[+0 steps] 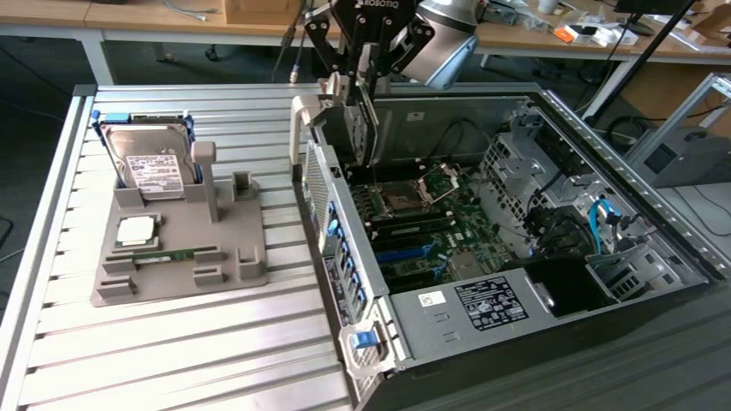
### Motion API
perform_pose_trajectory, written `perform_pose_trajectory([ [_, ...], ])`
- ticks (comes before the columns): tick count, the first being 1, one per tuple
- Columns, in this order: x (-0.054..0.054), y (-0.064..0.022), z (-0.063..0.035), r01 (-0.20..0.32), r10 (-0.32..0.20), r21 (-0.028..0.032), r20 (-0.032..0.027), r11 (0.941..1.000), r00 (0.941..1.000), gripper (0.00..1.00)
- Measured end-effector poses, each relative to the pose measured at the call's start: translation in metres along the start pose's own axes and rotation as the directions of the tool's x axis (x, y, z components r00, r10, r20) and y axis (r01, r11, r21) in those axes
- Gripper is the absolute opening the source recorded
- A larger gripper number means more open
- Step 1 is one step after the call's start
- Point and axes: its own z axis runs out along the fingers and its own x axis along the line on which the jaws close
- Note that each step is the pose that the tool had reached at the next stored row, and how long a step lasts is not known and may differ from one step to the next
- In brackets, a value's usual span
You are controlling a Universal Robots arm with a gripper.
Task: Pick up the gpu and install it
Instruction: 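Pick up the gpu and move the gpu toward the slot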
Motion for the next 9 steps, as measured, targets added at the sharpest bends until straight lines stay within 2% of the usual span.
perform_pose_trajectory([
  [9, -0.004, 0.0003, 0.0002, 0.0, 0.0, 0.0026, 0.0003, 1.0, 1.0, 0.27],
])
